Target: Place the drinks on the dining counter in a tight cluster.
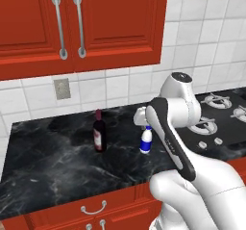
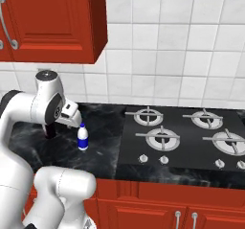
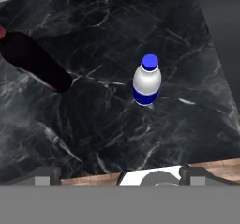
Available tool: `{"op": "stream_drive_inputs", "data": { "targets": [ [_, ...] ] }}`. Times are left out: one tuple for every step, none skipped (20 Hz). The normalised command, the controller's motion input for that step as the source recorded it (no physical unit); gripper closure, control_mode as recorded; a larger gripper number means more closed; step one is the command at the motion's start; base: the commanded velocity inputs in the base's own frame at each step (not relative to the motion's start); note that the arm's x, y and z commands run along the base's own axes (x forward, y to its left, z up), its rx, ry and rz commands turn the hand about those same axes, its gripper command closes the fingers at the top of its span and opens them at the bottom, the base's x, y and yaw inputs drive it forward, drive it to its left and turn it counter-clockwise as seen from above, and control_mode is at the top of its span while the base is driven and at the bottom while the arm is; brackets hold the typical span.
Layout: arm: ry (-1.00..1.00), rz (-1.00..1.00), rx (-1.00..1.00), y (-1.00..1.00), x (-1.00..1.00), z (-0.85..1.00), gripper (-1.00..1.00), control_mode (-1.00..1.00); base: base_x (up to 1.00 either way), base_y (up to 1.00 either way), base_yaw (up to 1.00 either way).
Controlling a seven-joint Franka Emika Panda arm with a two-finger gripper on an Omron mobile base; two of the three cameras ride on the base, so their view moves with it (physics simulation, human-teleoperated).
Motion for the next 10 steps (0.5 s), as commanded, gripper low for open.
{"op": "stream_drive_inputs", "data": {
  "targets": [
    [0.00, 0.00, 0.00, 0.00, 0.00, 0.00, -1.00, -1.00, 0.00, 0.00, 0.00],
    [0.00, 0.00, 0.00, 0.00, 0.00, 0.00, -1.00, -1.00, 0.00, 0.00, 0.00],
    [0.00, 0.05, -0.01, 0.00, -0.01, 0.00, -1.00, -1.00, 0.00, 0.00, 0.00],
    [0.00, 0.15, 0.00, 0.00, -0.06, 0.00, -1.00, -1.00, 0.00, 0.00, 0.00],
    [-0.01, 0.21, 0.00, 0.00, -0.08, 0.00, -1.00, -1.00, 0.00, 0.00, 0.00],
    [-0.05, 0.27, 0.00, 0.00, -0.19, 0.00, -1.00, -1.00, 0.00, 0.00, 0.00],
    [-0.03, 0.35, 0.00, 0.00, -0.22, 0.00, -1.00, -1.00, 0.00, 0.00, 0.00],
    [-0.01, 0.39, 0.00, -0.01, -0.21, 0.00, -1.00, -1.00, 0.00, 0.00, 0.00],
    [-0.03, 0.42, 0.00, 0.00, -0.19, 0.00, -1.00, -1.00, 0.00, 0.00, 0.00],
    [-0.04, 0.45, 0.00, 0.00, -0.16, 0.00, -1.00, -1.00, 0.00, 0.00, 0.00]
  ]
}}
